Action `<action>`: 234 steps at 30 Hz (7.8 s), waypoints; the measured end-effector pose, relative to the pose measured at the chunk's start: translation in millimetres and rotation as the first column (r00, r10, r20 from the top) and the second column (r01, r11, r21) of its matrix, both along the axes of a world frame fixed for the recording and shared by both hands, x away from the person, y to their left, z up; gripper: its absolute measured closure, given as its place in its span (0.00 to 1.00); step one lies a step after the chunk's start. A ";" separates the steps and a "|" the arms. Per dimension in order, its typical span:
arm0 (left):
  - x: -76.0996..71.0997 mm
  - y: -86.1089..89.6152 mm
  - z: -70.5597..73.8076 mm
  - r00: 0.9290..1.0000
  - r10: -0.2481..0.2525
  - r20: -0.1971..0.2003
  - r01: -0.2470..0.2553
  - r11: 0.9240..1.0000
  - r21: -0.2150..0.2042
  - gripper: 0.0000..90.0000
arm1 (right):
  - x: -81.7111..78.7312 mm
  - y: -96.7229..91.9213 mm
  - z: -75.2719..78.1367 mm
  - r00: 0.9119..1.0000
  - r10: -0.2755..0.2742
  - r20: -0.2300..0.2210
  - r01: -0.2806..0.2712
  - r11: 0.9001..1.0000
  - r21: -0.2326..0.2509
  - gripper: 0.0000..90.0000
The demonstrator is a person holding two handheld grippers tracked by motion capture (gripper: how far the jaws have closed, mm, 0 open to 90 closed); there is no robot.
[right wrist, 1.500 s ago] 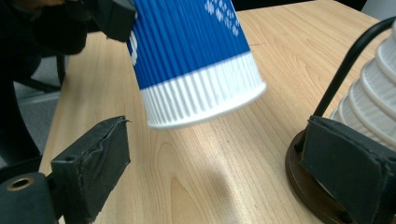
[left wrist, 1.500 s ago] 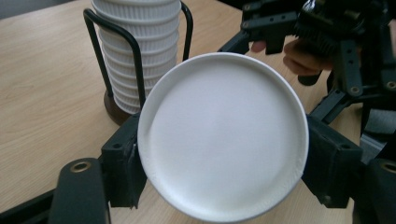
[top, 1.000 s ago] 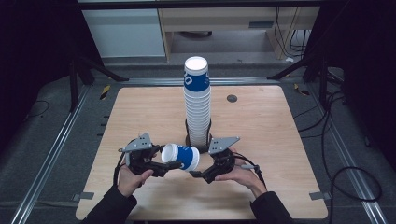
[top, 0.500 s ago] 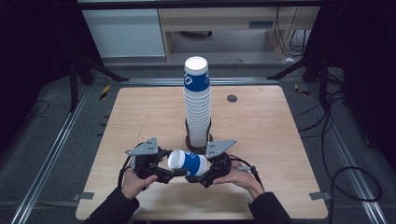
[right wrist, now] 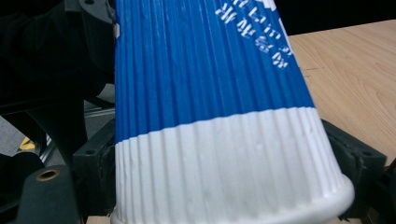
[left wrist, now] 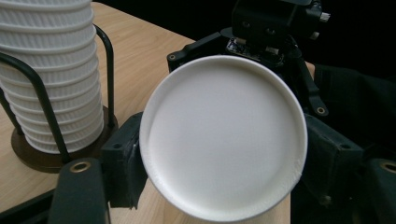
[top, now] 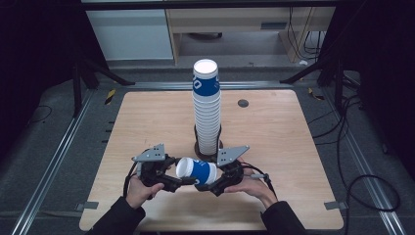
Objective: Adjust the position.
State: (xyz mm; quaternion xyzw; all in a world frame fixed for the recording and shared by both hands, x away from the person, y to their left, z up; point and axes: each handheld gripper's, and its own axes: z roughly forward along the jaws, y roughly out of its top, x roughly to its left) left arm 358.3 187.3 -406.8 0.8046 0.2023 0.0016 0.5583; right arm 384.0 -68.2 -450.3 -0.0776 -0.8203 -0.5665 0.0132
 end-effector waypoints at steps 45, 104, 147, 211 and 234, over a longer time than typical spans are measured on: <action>5.3 -13.8 -23.6 0.992 -0.087 -0.093 0.113 0.940 0.322 0.28 | -9.9 17.8 -17.4 0.989 0.053 0.141 -0.008 0.951 -0.308 0.17; 8.5 7.1 -15.0 0.990 -0.132 -0.048 0.133 0.991 0.024 0.29 | -0.2 -8.9 5.8 0.999 0.030 -0.031 -0.030 1.000 0.003 0.14; 11.6 24.5 -6.8 0.998 -0.069 0.000 0.068 0.976 0.208 0.17 | 3.2 -18.9 7.9 1.000 0.000 0.023 0.002 0.995 -0.099 0.18; 7.6 3.5 -24.0 0.996 -0.052 0.072 0.039 0.984 0.172 0.30 | 7.3 -14.0 13.7 0.997 -0.067 -0.047 0.068 0.997 0.019 0.11; 4.6 -8.6 -31.2 0.991 -0.119 0.059 0.105 0.975 0.198 0.30 | 5.6 -8.6 9.7 0.995 -0.002 -0.099 0.005 1.000 0.028 0.19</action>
